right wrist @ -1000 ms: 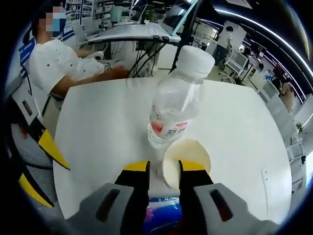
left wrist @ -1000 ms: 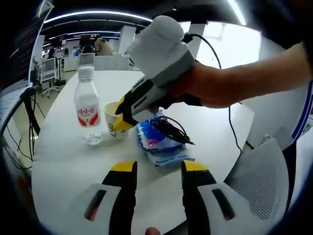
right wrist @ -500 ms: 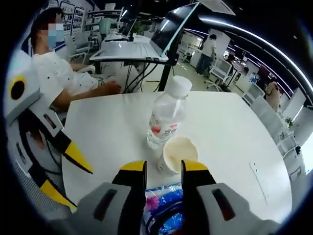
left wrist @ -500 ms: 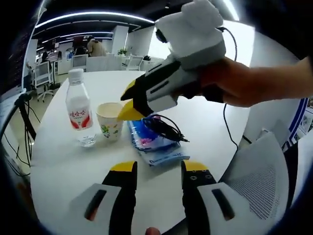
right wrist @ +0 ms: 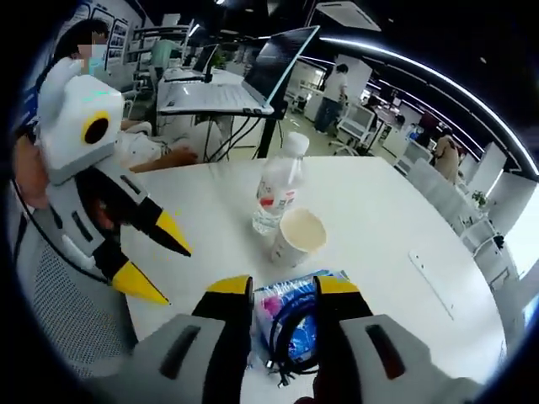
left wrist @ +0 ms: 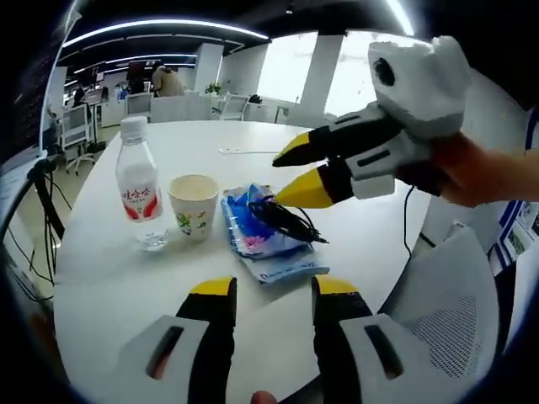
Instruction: Arrange the tabletop items into an orderly group along one side of the table until the central work area is clear of visible clutter.
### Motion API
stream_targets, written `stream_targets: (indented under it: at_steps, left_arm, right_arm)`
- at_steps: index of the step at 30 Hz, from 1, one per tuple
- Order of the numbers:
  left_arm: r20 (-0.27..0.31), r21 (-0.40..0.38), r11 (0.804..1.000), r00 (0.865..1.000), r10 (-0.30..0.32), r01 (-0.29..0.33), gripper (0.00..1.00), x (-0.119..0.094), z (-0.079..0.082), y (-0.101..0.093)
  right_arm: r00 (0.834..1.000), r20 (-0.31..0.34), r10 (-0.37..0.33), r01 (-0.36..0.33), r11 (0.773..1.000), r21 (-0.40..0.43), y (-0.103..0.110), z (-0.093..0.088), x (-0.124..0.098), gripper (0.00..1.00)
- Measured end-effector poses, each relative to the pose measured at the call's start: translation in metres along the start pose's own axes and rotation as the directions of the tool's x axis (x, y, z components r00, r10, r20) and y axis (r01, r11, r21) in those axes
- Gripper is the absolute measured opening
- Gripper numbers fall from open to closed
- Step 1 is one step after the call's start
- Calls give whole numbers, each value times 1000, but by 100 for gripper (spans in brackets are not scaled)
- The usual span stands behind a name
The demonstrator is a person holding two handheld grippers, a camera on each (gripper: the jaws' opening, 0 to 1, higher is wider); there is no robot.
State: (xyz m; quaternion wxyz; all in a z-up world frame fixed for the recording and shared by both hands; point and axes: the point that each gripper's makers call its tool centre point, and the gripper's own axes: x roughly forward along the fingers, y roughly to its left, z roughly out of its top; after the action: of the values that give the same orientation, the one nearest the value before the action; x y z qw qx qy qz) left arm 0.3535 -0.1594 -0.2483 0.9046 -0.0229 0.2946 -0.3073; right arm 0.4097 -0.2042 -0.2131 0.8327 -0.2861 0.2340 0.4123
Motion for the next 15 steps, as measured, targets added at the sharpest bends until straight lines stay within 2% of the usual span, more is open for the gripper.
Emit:
stream_targets:
  at_steps: [7, 11, 15]
  left_arm:
    - [-5, -13, 999, 999, 40, -40, 35, -3, 0, 8]
    - [2, -22, 997, 997, 75, -75, 35, -11, 4, 11]
    - [-2, -13, 993, 993, 118, -118, 36, -17, 1, 13]
  right_arm:
    - [1000, -7, -26, 26, 999, 44, 11, -29, -32, 27]
    - [999, -36, -33, 36, 997, 67, 14, -60, -50, 27]
    - [998, -59, -35, 41, 994, 101, 13, -90, -64, 28]
